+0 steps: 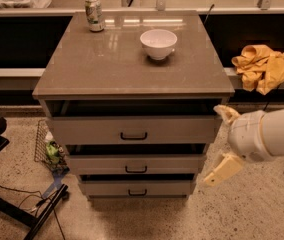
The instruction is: Open middle drawer
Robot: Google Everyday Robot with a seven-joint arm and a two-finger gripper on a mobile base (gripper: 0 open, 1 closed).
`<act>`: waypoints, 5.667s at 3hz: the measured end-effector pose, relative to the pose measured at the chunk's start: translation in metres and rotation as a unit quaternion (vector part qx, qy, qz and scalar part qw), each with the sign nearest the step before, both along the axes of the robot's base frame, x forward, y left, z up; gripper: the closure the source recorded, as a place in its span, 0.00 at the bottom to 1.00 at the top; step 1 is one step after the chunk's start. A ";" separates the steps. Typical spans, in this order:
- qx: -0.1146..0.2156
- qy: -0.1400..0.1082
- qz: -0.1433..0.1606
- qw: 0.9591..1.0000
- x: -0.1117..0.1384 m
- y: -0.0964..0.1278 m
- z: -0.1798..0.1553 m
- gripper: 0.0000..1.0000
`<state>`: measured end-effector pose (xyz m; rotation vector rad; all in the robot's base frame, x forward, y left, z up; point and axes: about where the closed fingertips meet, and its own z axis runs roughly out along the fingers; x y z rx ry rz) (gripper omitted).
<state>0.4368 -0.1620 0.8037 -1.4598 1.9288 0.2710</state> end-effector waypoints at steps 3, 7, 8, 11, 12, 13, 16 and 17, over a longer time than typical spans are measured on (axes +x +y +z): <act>0.150 -0.165 -0.016 0.975 0.097 0.038 -0.080 0.00; 0.127 -0.118 -0.014 0.985 0.012 -0.038 -0.171 0.00; 0.115 -0.099 0.014 0.988 0.007 -0.045 -0.214 0.00; 0.045 -0.050 0.091 0.994 0.032 -0.009 -0.271 0.00; 0.067 -0.043 0.098 0.992 0.052 0.008 -0.285 0.00; 0.107 -0.028 0.097 0.989 0.095 0.035 -0.316 0.00; 0.114 -0.001 0.078 0.990 0.148 0.052 -0.360 0.00; 0.097 0.003 0.072 0.993 0.154 0.055 -0.371 0.25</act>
Offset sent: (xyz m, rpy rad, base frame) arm 0.1623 0.0163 -0.0803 0.3349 -0.6445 -0.0796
